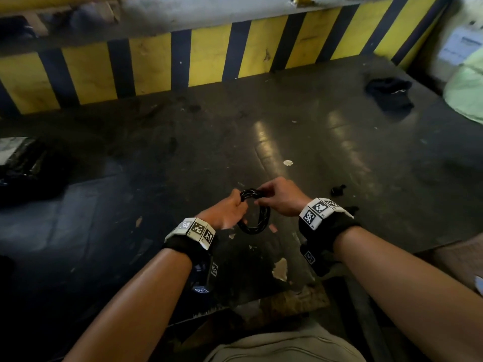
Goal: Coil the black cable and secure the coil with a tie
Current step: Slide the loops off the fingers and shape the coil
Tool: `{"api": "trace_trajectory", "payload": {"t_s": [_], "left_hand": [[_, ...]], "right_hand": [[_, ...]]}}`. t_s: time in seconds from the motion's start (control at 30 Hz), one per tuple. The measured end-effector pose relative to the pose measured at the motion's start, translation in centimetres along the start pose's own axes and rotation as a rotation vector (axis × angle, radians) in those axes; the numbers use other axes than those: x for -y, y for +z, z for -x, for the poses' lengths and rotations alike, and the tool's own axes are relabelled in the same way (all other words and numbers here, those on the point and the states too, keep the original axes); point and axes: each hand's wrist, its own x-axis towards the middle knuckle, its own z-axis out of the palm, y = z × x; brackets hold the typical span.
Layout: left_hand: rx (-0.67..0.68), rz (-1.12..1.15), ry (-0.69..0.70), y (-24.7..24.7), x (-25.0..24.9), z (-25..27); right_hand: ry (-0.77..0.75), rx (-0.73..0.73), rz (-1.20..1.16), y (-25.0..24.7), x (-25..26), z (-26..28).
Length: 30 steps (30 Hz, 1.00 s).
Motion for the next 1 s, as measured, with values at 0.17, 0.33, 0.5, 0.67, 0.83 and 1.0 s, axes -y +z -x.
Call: {"api": "trace_trajectory", "payload": {"t_s": [0.17, 0.33, 0.5, 0.67, 0.83, 1.0], "left_hand": [[-0.002, -0.042, -0.001, 1.0, -2.3, -2.2], [0.006, -0.012, -0.018, 1.9, -4.3, -4.3], [-0.027, 0.067, -0.040, 3.2, -5.9, -6.3], [0.008, 0.053, -0.036, 4.2, -6.8, -7.9], [-0.013, 0.030, -0.040, 5.2, -7.1, -9.4], [-0.013, -0.023, -0.070, 6.0, -7.2, -10.4]], "right_hand": [[0.065, -0.026, -0.216, -1.7, -2.2, -0.5], [0.063, 0.000, -0.372, -4.1, -3.8, -0.8], [0.076, -0.004, -0.463, -5.9, -5.6, -1.3], [0.124, -0.017, -0.489, -7.2, -7.6, -1.9], [0.140, 0.019, -0.494, -8.2, -9.0, -2.5], [0.186, 0.092, -0.482, -8.8, -10.0, -3.2]]}}
